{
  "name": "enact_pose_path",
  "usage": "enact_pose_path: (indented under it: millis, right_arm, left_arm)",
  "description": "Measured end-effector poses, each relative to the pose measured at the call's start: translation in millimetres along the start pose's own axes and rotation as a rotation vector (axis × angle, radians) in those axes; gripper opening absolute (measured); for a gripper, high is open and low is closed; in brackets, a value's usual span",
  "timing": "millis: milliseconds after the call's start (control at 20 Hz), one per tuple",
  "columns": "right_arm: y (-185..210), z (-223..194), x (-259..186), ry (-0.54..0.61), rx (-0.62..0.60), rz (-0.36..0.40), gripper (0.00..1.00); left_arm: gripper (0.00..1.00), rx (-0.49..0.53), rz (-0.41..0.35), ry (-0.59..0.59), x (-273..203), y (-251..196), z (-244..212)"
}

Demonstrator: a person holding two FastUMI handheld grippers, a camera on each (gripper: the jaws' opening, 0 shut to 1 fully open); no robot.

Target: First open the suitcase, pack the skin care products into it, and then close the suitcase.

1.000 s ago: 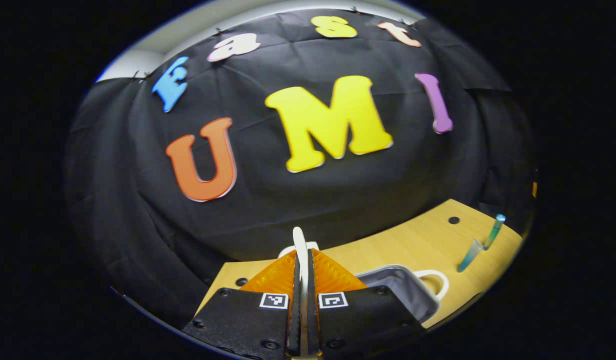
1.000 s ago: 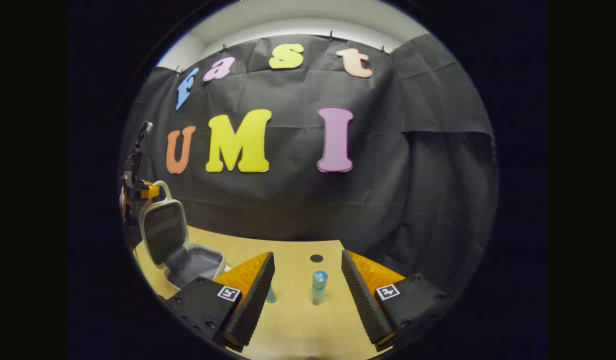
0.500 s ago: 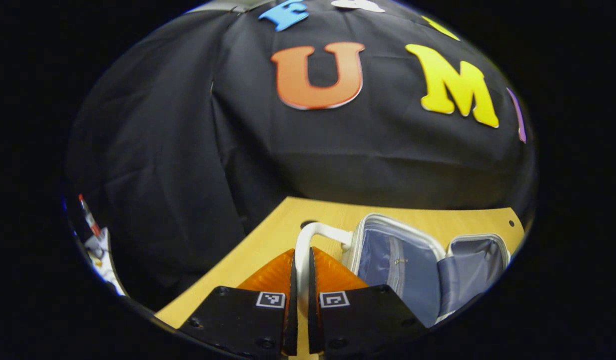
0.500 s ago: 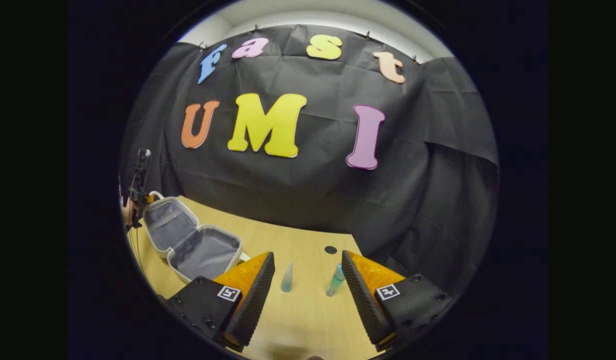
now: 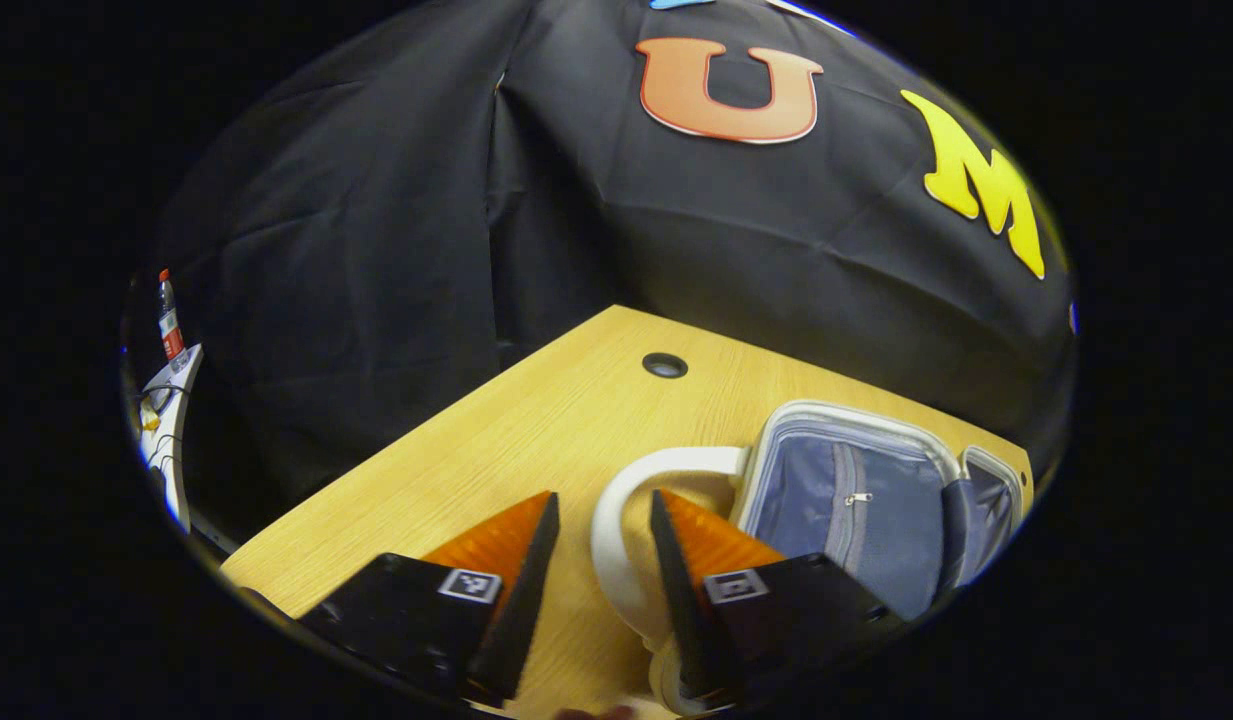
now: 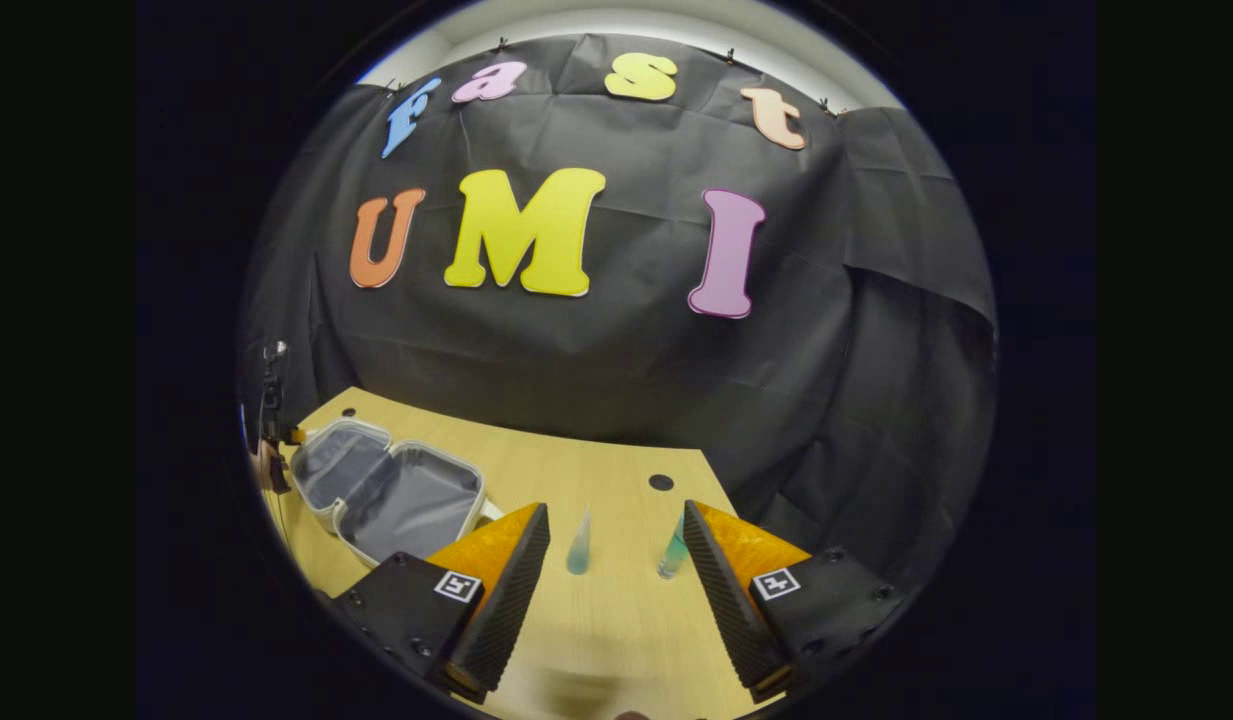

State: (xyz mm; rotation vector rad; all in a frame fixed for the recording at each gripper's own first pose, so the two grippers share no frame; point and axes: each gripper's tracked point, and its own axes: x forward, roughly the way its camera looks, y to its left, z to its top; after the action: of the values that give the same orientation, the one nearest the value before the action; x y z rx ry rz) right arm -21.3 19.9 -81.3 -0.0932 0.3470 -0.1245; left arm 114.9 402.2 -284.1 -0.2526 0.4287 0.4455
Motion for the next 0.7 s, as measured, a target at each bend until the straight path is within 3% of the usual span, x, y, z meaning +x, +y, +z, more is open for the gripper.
enact_pose_path:
  millis: [100, 350, 700]
  right_arm:
    - [-2.2, 4.8, 3.1, -0.017, 0.020, 0.011, 0.80]
    - [-16.9, 7.6, 9.9, -0.056, 0.062, 0.045, 0.80]
    - [-59.0, -6.2, 11.2, -0.069, 0.071, 0.095, 0.80]
  left_arm:
    - [1.00, 0.046, -0.023, -0.072, -30.3, -22.9, 26.2]
    - [0.98, 0.163, 0.001, -0.282, -133.6, -103.4, 90.4]
    - [0.98, 0.201, -0.107, -0.334, -246.6, -258.6, 43.5]
